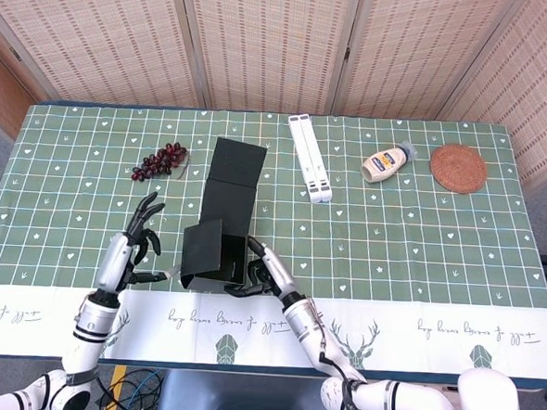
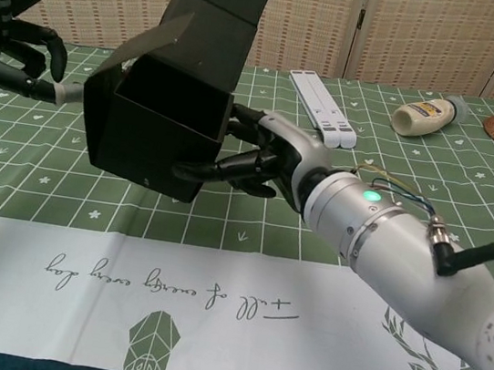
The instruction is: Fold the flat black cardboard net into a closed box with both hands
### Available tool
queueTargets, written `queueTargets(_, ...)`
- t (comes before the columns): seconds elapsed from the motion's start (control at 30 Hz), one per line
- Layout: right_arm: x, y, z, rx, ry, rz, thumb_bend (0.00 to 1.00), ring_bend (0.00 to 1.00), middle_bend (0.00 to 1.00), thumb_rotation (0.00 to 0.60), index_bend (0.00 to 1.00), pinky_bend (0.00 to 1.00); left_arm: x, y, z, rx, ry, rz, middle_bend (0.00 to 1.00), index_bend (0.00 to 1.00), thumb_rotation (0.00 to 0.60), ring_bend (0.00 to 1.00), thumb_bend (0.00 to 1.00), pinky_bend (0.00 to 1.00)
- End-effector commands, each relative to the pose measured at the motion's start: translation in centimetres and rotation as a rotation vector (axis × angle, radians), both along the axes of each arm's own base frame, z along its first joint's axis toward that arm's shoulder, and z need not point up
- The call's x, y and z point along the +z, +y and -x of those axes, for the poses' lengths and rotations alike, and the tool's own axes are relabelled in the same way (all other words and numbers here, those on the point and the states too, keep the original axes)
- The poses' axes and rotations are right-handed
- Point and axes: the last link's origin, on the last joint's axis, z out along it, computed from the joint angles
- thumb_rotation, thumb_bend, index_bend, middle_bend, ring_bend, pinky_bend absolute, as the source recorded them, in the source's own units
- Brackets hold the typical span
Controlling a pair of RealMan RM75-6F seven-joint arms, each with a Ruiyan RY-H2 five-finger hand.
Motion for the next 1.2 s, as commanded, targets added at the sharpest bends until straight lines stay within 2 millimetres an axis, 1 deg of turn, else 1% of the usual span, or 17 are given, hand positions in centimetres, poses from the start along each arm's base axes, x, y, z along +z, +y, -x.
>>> queueTargets(0.03,-0.2,-0.1,-0.1,0.005,0.022,-0.005,0.35,0.8,0.4,0.6,0.23,1.0,-0.7,0.7,-0.3,-0.054,0.041,-0.02,0.11,0.24,0.6,0.64,0.08,0.9)
queueTargets(0.13,-0.2,-0.2,0.0,0.01,0.043,-0.017,0.35,0.8,0.4,0.6,0.23,1.0,-1.4,1.2,0.1,-0.097,0.101,-0.025,0.18,0.3,0.6,0.65,0.08,0.9)
queueTargets(0.4,-0.5,-1.1,0.9,0.004,0.121,-0.029,0.35,0.8,0.4,0.6,0.23,1.0,-2.8,1.8,0.6,-0.19,0.158,-0.027,0.24,0.36,0.6,0.66,0.08,0.9)
queueTargets(0.6,-0.7,-1.5,1.4,-0.005,0.159,-0.042,0.35,0.8,0.4,0.6,0.23,1.0,-4.1,1.7,1.2,-0.247,0.221,-0.026,0.28,0.39,0.6,0.66,0.08,0.9)
queueTargets(0.9,-1.0,-1.8,2.2,-0.001,0.205,-0.065,0.35,0.8,0.4,0.6,0.23,1.0,-6.2,2.3,1.5,-0.288,0.295,-0.012,0.3,0.41,0.6,0.66,0.08,0.9)
queueTargets(1.07,-1.3,-1.8,2.4,0.011,0.235,-0.071,0.35,0.8,0.4,0.6,0.23,1.0,-6.7,2.7,1.7,-0.305,0.336,-0.008,0.3,0.41,0.6,0.66,0.08,0.9)
queueTargets(1.2,-1.6,-2.0,2.5,0.024,0.266,-0.068,0.37,0.8,0.4,0.6,0.23,1.0,-6.9,2.7,2.3,-0.321,0.396,-0.007,0.3,0.4,0.6,0.66,0.08,0.9)
